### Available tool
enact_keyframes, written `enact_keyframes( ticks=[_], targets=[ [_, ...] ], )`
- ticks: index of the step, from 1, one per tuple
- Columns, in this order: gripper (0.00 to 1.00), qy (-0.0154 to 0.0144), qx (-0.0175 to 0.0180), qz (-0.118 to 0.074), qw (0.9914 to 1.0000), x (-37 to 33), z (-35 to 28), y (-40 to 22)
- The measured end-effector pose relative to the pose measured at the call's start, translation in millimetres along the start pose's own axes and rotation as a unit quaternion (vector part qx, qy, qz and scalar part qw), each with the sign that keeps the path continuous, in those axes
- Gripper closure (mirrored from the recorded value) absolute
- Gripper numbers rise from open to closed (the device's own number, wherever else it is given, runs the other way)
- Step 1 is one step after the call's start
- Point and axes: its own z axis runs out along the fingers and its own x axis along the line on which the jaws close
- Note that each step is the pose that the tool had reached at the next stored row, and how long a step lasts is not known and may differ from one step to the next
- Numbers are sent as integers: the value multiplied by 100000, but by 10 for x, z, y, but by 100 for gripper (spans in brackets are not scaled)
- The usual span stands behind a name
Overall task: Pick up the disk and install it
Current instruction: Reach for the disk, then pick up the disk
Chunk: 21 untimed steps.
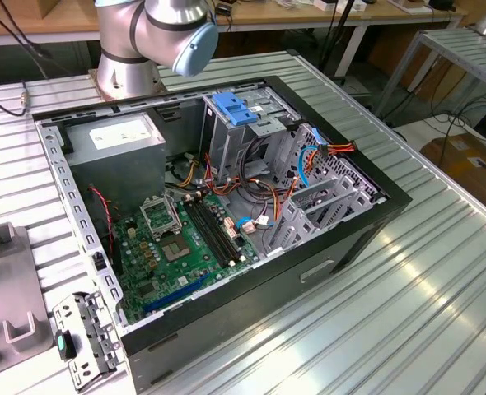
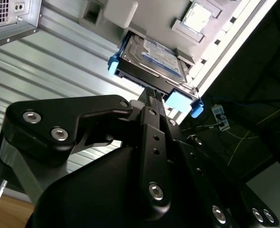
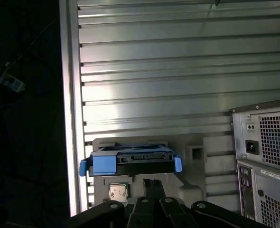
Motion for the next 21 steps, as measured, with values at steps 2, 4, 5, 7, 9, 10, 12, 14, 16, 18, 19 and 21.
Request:
enact_keyframes(
  ticks=[2,4,5,7,9,10,12,14,16,18,19,21],
  targets=[
    [89,1,1,-1,100000,54,-2,-4],
    [89,-1,1,0,100000,144,-4,-10],
    [89,1,3,-6,100000,179,-5,-13],
    [89,-3,1,-3,100000,291,-7,-18],
    [89,9,3,-1,100000,299,-3,-15],
    [89,0,-2,2,100000,304,0,-14],
    [89,7,2,-1,100000,309,0,-14],
    [89,9,3,0,100000,309,0,-14],
    [89,9,2,1,100000,310,0,-14],
    [89,6,3,3,100000,310,1,-14],
    [89,9,2,2,100000,310,0,-14],
    [89,8,2,0,100000,310,0,-14]
  ],
)
